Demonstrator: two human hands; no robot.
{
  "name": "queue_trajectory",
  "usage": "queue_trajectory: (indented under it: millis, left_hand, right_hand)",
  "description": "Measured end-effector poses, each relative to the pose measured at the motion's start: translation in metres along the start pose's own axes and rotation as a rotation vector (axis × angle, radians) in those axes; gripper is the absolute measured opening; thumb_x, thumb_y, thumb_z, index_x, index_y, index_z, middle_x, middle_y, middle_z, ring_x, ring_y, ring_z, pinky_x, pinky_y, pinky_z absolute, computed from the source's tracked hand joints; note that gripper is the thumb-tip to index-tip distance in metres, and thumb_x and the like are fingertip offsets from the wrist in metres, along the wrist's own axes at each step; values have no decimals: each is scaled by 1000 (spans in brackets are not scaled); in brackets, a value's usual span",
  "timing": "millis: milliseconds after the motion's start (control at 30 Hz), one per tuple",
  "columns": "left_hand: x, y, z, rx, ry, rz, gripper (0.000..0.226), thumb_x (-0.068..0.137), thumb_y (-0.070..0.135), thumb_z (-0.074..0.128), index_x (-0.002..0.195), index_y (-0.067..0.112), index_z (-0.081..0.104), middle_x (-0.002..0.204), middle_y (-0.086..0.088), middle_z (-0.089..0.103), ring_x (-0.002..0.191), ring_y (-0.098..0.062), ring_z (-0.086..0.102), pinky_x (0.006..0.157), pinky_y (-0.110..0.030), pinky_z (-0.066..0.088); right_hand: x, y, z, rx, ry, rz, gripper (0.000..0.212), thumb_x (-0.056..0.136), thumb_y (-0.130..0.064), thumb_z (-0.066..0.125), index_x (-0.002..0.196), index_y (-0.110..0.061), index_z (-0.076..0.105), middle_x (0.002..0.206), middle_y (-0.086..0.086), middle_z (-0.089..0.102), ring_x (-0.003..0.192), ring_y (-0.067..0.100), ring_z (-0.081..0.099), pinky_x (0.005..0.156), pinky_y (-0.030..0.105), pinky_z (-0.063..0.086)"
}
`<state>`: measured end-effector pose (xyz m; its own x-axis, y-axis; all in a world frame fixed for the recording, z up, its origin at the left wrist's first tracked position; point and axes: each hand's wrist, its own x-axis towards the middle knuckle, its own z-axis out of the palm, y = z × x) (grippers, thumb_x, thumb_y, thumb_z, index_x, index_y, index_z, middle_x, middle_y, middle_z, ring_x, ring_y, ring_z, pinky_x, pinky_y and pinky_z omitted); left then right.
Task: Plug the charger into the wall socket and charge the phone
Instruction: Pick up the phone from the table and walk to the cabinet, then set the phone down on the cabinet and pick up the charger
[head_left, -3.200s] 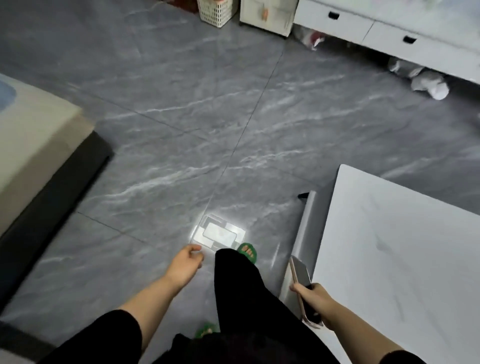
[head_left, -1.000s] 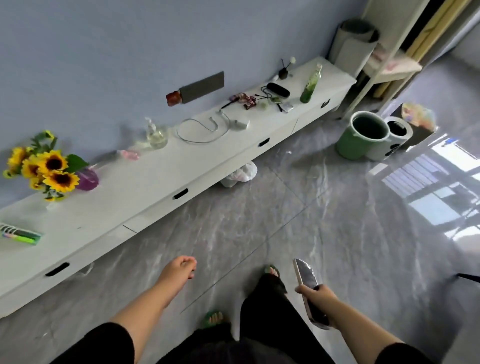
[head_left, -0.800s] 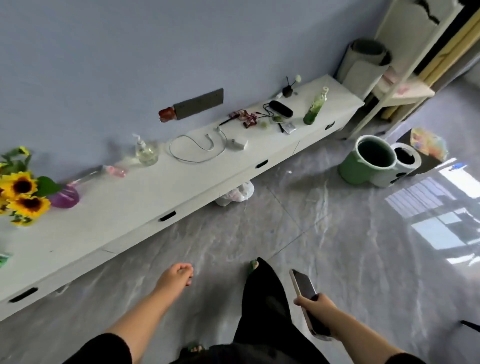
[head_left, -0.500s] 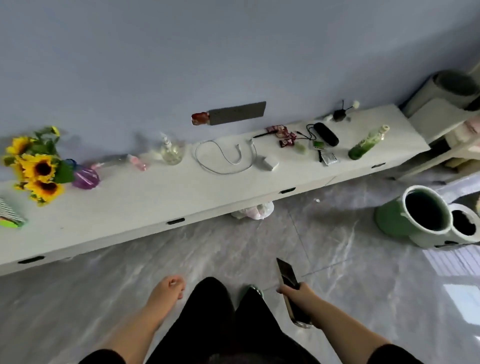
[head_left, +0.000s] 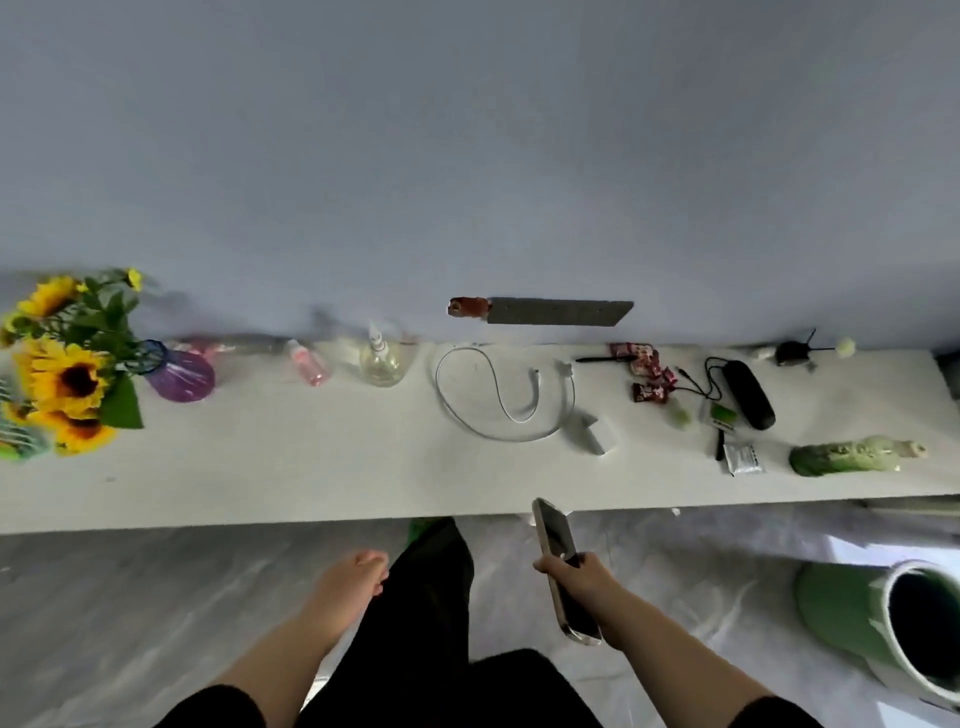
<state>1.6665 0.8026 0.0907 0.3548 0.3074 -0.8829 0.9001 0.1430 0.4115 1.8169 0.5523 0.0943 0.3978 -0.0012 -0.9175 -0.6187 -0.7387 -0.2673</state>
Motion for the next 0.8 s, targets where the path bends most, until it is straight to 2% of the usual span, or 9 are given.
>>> queue_trajectory:
  millis: [67, 167, 267, 367, 467, 533, 600, 700, 800]
  left_hand:
    - [22, 27, 0, 27, -19, 2, 22, 93, 26, 46, 80, 16, 60, 85, -7, 63, 79, -20, 58, 71, -30, 38]
    - [57, 61, 3, 50, -24, 14, 18, 87, 23, 46, 77, 13, 58, 83, -9, 62, 74, -22, 56, 65, -29, 38]
    - [103, 86, 13, 95, 65, -11, 21, 89, 18, 50, 102, 13, 65, 108, -11, 69, 99, -29, 64, 84, -32, 46]
    - [148, 100, 25, 199, 98, 6, 31, 90, 20, 50, 119, 14, 58, 121, -9, 64, 107, -28, 61, 91, -31, 43]
    - [197, 100, 36, 331, 174, 7, 48, 89, 25, 52, 136, 18, 43, 139, -11, 47, 120, -27, 52, 98, -35, 43]
    - [223, 96, 42, 444, 240, -5, 67, 87, 32, 56, 146, 22, 26, 153, -9, 26, 136, -30, 35, 104, -42, 39]
    - [248, 91, 49, 556, 281, 12, 89, 82, 44, 61, 150, 27, 5, 161, -7, 2, 146, -31, 14, 110, -45, 33]
    - [276, 83, 58, 681, 305, 59, 119, 70, 66, 62, 144, 33, -26, 158, -9, -25, 148, -29, -12, 119, -49, 10]
    - [294, 74, 67, 684, 309, 34, 134, 53, 84, 56, 134, 38, -41, 148, -6, -43, 143, -28, -29, 115, -56, -7]
  right_hand:
    - [19, -20, -7, 1, -7, 17, 51, 73, -44, 72, 106, -9, 55, 82, 5, 59, 72, 18, 58, 56, 28, 43]
    - [47, -47, -11, 17, -27, 20, 45, 75, -39, 72, 104, -10, 55, 84, 7, 62, 74, 19, 61, 59, 29, 46]
    - [82, -73, -10, 2, -27, 10, 48, 75, -34, 73, 109, -5, 57, 92, 12, 69, 82, 24, 68, 70, 34, 55]
    - [111, -98, -1, -83, -19, 1, 56, 72, -37, 73, 114, -5, 52, 108, 16, 66, 95, 29, 67, 85, 40, 55]
    - [144, -117, 16, -179, -48, -26, 61, 70, -40, 73, 118, -10, 49, 110, 9, 62, 95, 24, 63, 79, 35, 52]
    - [162, -126, 31, -200, -65, -48, 66, 67, -43, 73, 120, -12, 49, 109, 6, 61, 91, 21, 63, 73, 32, 51]
    - [182, -132, 47, -228, -38, -60, 70, 64, -45, 72, 122, -14, 48, 110, 6, 60, 93, 23, 63, 79, 35, 53]
    - [207, -141, 67, -208, 48, -76, 76, 62, -45, 71, 126, -16, 43, 112, 5, 55, 100, 26, 60, 88, 43, 53]
    - [229, -147, 85, -266, 168, -75, 80, 65, -41, 70, 132, -16, 35, 121, 6, 48, 113, 29, 49, 95, 44, 46]
